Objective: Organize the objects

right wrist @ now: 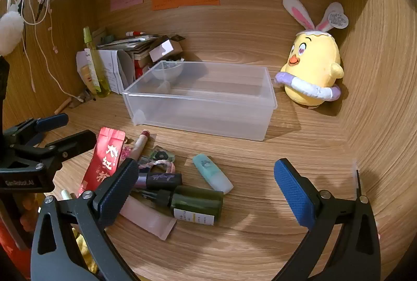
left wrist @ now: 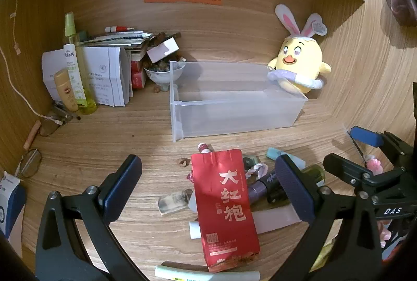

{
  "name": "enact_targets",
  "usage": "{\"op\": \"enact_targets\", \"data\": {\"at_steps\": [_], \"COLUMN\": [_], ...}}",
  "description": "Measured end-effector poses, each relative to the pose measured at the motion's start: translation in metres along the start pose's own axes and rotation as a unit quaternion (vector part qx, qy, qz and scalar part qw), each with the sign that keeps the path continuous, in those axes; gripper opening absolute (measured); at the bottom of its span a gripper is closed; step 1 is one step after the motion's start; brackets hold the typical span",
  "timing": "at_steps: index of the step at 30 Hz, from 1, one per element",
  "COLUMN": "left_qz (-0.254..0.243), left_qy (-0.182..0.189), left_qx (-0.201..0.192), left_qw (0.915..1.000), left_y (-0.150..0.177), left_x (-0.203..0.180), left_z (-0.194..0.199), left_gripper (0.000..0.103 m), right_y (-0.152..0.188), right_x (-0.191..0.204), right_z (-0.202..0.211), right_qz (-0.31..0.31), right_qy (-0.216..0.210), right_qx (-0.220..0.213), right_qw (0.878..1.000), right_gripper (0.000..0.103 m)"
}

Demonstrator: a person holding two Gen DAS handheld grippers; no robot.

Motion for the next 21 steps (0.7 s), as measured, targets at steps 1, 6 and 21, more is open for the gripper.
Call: {"op": "enact_targets", "data": {"at_steps": [1,6,21], "left_qz": [0.0,-0.001,-0.004], "left_qy": [0.001,0.005,0.013], "left_qx": [-0.001,0.002,0.003], "left_qw": [1.0,1.0,0.9999], "left_y": [-0.0004,0.0036,0.0043], "left_x": [-0.0002,-0.0017,-0.0073], "left_z": [0.0001,-0.0009,0.0039], "left_gripper": [0.103,0.103,0.103], "right_y": [-0.0005,-0.0013,-0.0017], "right_x": [0.0001,0.0004,-0.0021], "right_z": [-0.0003,-0.0015,-0.0027], "right_qz": [-0.001,0.0,-0.003], "right_qy": [0.0,0.001,0.001], "right_qx": [0.001,0.003,0.006], "right_qw": [1.0,1.0,1.0], "right_gripper": [0.103,0.103,0.103]}}
Point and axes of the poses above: each gripper's, at about its wrist camera, not at the fingertips, and z roughly against the way its jaws point, x to its left, y to its underside, the point moved 6 cm from there along -z, roughly the way its jaws point, and after that the axes turned 12 degrees about z, right-handed, at the moved point
